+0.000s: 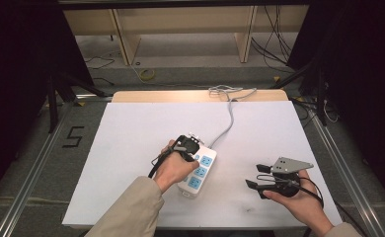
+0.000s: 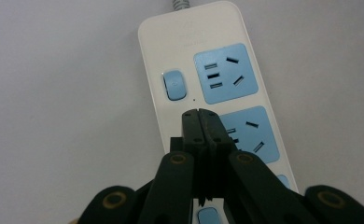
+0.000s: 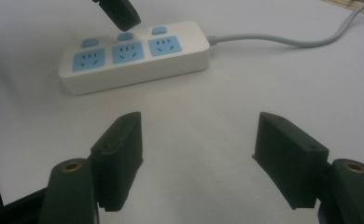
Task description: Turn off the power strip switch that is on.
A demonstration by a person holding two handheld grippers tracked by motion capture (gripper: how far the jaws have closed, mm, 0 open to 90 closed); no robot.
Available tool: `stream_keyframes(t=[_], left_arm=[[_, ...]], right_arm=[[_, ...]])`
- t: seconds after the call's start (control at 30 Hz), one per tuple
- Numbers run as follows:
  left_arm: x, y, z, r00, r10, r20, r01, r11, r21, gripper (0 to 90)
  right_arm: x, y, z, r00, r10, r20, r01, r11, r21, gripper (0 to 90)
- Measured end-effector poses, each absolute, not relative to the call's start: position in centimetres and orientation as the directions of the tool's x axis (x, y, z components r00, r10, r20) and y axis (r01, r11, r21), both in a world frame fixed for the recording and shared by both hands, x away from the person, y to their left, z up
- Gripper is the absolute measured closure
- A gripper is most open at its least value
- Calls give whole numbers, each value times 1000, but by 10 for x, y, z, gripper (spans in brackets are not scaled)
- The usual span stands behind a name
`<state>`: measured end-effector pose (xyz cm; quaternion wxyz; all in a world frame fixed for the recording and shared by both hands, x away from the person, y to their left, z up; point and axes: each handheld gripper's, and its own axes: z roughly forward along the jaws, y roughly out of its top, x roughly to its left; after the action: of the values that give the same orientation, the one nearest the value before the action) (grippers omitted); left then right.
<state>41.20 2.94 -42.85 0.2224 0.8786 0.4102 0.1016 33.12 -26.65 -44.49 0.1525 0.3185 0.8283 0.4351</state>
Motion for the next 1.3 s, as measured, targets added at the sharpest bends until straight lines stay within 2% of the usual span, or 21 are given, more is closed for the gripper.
stream_keyframes(t=[0.33, 0.7, 0.83, 0.97, 1.03, 1.13, 1.2, 1.23, 1.3], left_arm=[[411, 36, -420, 638, 769, -29, 669, -536, 514, 896], [410, 42, -415, 637, 770, -31, 661, -526, 535, 852], [410, 45, -411, 653, 757, -31, 632, -522, 573, 794], [409, 48, -409, 681, 732, -27, 574, -511, 640, 667], [408, 50, -408, 688, 725, -13, 550, -510, 662, 645], [408, 52, -408, 686, 728, -20, 548, -498, 672, 557], [408, 55, -409, 684, 729, -27, 551, -492, 674, 535], [408, 56, -409, 682, 731, -17, 543, -491, 682, 476], [408, 60, -410, 672, 740, 16, 525, -491, 695, 444]], right_arm=[[331, -267, -445, -750, 660, 25, 395, 418, 818, 326], [331, -267, -445, -750, 661, 26, 395, 416, 819, 326], [331, -267, -445, -750, 661, 29, 398, 415, 818, 326], [331, -267, -445, -749, 662, 29, 398, 414, 818, 326], [331, -268, -445, -748, 663, 31, 399, 412, 819, 326], [331, -268, -445, -747, 664, 30, 399, 412, 819, 326], [331, -268, -445, -747, 664, 31, 399, 411, 819, 326], [331, -268, -445, -748, 663, 31, 400, 412, 819, 326], [331, -268, -445, -748, 663, 30, 399, 413, 819, 326]])
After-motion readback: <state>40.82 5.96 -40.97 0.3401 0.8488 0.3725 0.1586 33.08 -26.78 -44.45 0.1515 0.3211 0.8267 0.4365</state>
